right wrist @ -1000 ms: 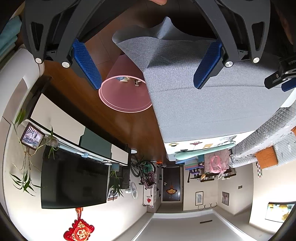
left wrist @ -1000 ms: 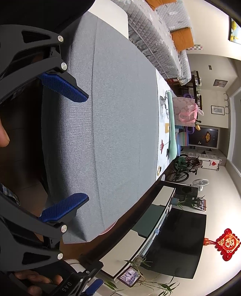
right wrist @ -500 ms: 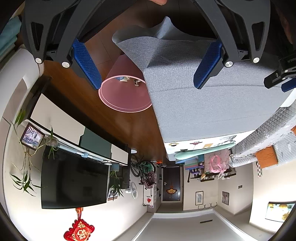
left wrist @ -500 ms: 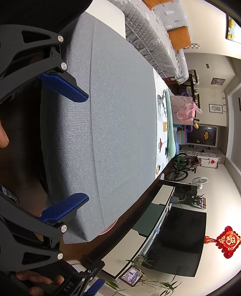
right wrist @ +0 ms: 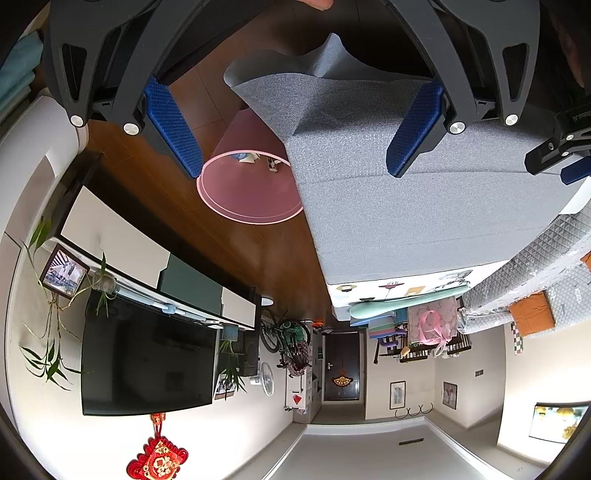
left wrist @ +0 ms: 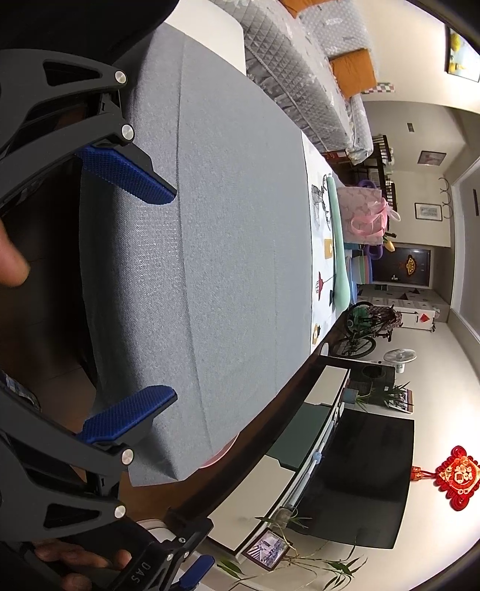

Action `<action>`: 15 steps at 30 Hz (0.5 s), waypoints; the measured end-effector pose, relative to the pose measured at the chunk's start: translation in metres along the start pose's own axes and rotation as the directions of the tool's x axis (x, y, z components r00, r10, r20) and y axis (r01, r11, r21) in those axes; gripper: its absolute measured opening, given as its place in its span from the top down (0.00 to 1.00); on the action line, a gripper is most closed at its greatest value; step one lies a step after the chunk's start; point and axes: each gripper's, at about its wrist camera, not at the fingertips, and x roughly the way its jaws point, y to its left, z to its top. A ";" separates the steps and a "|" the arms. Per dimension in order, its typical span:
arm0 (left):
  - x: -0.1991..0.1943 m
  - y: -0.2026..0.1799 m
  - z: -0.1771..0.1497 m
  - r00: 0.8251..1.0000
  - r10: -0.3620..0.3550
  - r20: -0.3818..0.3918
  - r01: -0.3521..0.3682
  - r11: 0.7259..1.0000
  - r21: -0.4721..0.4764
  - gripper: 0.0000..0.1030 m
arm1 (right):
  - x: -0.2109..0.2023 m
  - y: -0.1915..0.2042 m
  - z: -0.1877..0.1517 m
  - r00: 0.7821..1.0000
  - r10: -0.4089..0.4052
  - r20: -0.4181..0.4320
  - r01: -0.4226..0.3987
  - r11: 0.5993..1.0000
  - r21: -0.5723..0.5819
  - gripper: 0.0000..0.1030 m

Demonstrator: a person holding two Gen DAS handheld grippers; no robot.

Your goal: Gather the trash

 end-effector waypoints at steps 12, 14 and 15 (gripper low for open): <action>-0.003 0.000 0.000 1.000 -0.009 0.015 0.009 1.000 0.003 0.07 | 0.000 0.000 0.000 1.000 0.000 0.001 0.000 1.000 -0.001 0.05; -0.002 0.000 0.000 1.000 -0.005 0.012 0.005 1.000 -0.001 0.07 | 0.000 0.000 0.000 1.000 0.000 0.000 0.000 1.000 -0.001 0.05; -0.002 0.000 0.000 1.000 -0.004 0.010 0.004 1.000 -0.002 0.07 | 0.001 0.000 0.000 1.000 -0.001 0.000 0.001 1.000 -0.002 0.05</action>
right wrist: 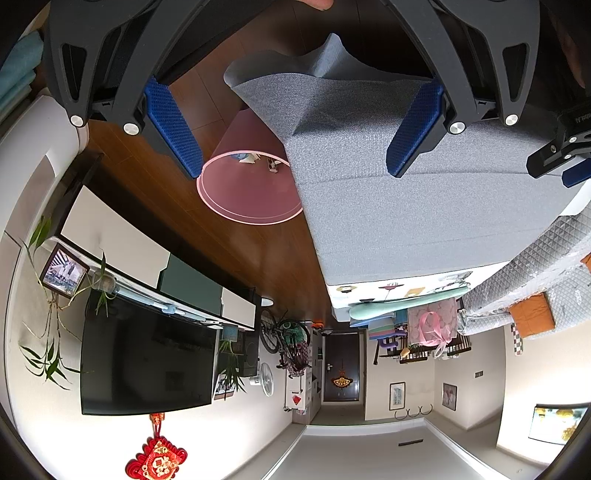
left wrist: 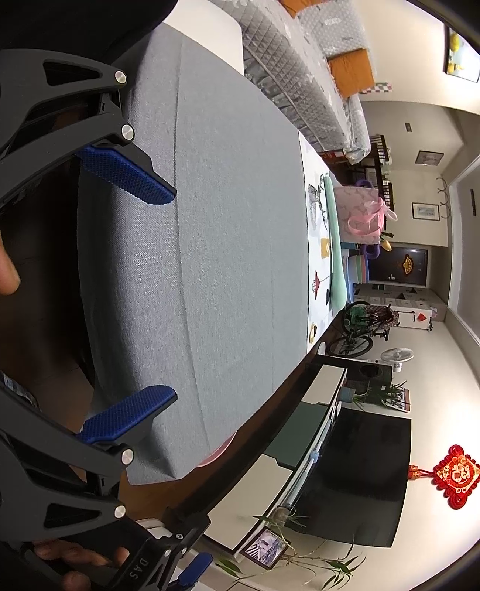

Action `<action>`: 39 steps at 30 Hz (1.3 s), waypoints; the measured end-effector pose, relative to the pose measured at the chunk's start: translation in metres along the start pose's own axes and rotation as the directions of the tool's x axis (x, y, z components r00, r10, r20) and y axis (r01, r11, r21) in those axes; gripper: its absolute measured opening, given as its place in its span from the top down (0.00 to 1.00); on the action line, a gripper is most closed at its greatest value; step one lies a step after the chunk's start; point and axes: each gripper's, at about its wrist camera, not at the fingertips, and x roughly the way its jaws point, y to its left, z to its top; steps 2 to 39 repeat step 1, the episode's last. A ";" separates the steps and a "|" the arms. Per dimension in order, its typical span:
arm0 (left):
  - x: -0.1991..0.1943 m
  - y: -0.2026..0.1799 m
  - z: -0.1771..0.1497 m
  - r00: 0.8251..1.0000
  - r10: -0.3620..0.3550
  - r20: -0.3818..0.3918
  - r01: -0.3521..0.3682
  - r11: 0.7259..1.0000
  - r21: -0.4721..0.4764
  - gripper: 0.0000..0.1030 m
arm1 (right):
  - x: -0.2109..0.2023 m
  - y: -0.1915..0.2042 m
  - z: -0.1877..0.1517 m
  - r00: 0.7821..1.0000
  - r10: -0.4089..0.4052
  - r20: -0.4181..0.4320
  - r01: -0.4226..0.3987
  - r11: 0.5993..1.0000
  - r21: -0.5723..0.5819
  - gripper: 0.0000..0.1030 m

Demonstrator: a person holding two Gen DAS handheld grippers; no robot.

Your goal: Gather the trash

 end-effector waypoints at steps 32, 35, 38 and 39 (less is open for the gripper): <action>0.000 0.001 0.000 1.000 0.001 -0.003 -0.001 1.000 -0.002 0.07 | 0.000 0.001 -0.001 1.000 0.000 0.000 0.000 1.000 0.000 0.05; 0.000 0.001 0.000 1.000 0.001 -0.003 -0.001 1.000 -0.002 0.07 | 0.000 0.001 -0.001 1.000 0.000 0.000 0.000 1.000 0.000 0.05; 0.000 0.001 0.000 1.000 0.001 -0.003 -0.001 1.000 -0.002 0.07 | 0.000 0.001 -0.001 1.000 0.000 0.000 0.000 1.000 0.000 0.05; 0.000 0.001 0.000 1.000 0.001 -0.003 -0.001 1.000 -0.002 0.07 | 0.000 0.001 -0.001 1.000 0.000 0.000 0.000 1.000 0.000 0.05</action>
